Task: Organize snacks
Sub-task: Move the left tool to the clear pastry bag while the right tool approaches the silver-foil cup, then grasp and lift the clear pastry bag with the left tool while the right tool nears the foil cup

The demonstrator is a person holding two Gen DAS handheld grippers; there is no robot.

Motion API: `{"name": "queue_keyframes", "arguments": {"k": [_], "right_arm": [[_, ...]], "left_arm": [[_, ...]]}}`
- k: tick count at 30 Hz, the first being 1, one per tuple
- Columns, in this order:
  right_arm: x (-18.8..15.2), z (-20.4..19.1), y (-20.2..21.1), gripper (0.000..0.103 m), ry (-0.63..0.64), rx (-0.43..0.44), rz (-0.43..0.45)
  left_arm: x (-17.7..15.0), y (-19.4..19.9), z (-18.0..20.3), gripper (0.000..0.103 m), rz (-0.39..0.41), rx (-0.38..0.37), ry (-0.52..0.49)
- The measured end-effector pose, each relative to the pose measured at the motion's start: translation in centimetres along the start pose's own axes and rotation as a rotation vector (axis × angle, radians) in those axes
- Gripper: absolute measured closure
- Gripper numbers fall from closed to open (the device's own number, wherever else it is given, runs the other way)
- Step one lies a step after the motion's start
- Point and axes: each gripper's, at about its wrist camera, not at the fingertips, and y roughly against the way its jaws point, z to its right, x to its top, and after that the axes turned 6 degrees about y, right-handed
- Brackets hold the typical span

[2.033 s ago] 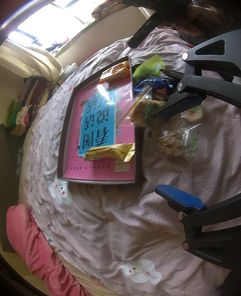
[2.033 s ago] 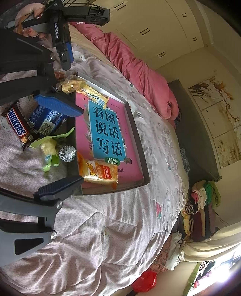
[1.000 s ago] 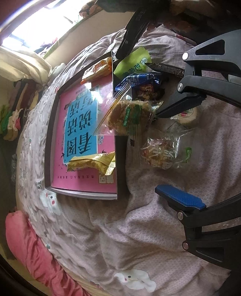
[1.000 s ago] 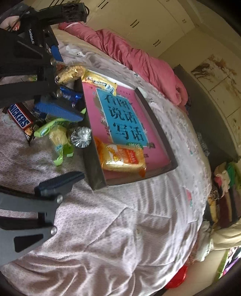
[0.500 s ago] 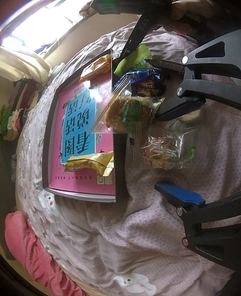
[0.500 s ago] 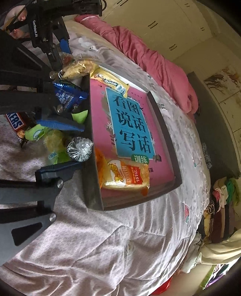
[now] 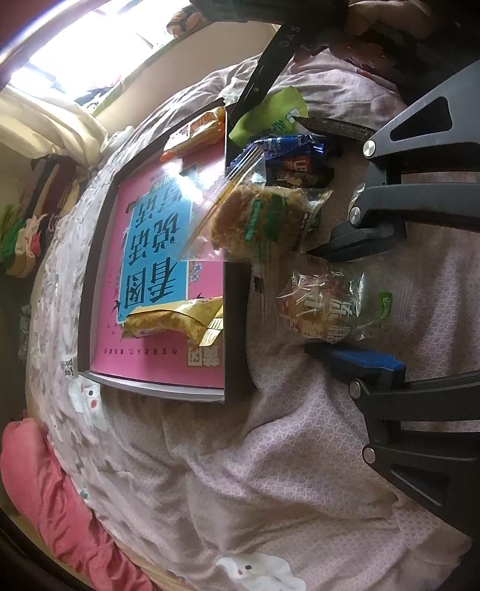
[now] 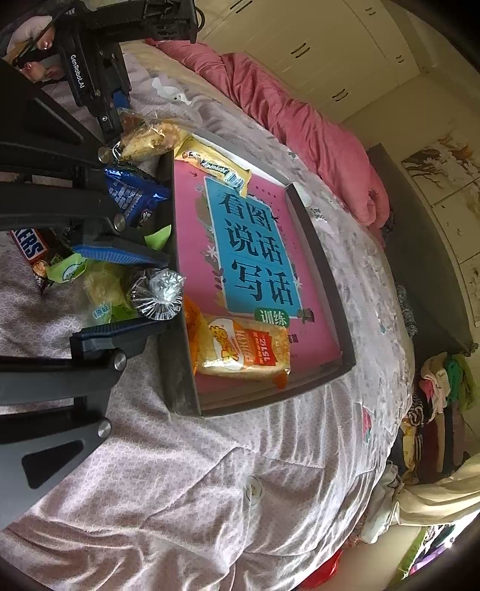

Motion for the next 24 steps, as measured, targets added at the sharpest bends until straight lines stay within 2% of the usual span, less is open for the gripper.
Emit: {"name": "queue_keyframes", "arguments": {"k": [8,24], "right_arm": [[0.2,-0.1,1.0,0.075,0.011,-0.004,0.031],[0.7,-1.0,2.7,0.075,0.054,-0.017,0.107]], "left_arm": [[0.4,1.3,0.2,0.061,0.033,-0.018,-0.003],[1.6,4.2,-0.2,0.061,0.126,-0.005,0.013]]}}
